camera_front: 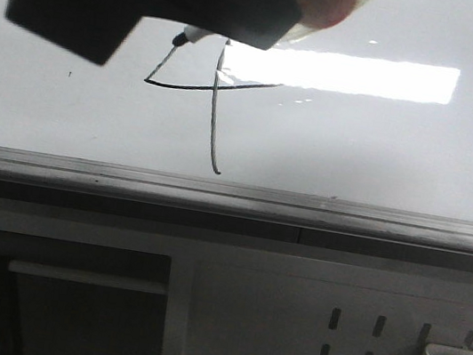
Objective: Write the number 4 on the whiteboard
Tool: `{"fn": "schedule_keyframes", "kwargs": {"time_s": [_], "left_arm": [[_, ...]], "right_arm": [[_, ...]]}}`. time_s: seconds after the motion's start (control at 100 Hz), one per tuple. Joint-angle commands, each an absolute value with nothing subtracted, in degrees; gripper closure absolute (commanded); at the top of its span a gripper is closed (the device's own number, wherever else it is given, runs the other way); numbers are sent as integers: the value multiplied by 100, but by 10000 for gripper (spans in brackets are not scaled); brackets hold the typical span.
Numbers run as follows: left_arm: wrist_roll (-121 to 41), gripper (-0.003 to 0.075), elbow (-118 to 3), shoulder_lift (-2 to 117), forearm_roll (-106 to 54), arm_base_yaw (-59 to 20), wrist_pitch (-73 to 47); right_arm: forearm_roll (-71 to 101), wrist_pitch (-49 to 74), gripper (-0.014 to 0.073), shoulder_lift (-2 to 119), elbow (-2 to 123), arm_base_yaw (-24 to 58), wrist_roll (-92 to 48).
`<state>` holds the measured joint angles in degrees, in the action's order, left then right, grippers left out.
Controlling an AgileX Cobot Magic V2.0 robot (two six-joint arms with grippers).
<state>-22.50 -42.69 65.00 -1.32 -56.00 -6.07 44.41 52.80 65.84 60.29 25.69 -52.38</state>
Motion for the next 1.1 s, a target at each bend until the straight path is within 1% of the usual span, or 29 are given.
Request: {"fn": "schedule_keyframes", "kwargs": {"time_s": [0.0,0.11,0.18,0.33,0.46,0.57,0.69,0.85,1.09], "left_arm": [[-2035,741,-4473,6263,-478,-5401,-179],[-2035,741,-4452,6036,-837,-5023,-234],[-2031,741,-4385,5845,-1072,-4736,-244],[-2021,741,-4075,5381,-1950,-4142,0],[-2009,741,-3657,5096,-3331,-3713,885],[-2009,741,-3377,5112,-4349,-3608,1718],[-2009,741,-3358,5355,-4408,-3608,2050],[-1983,741,-3369,5879,-4541,-3594,2541],[-1983,741,-3637,6752,-4490,-3594,2620]], "right_arm": [[4563,5098,375,6481,6210,2546,-5154],[4563,4992,238,6377,6210,2356,-4979],[4563,4889,202,6246,6210,2143,-4859],[4563,4830,209,5872,6197,1665,-4651],[4563,4703,209,5486,6017,1536,-4536],[4571,4366,209,5139,5688,1536,-4428],[4576,4111,209,4852,5329,1536,-4353],[4585,4068,209,4673,5026,1536,-4323],[4612,4039,209,4673,4890,1536,-4303]]}}
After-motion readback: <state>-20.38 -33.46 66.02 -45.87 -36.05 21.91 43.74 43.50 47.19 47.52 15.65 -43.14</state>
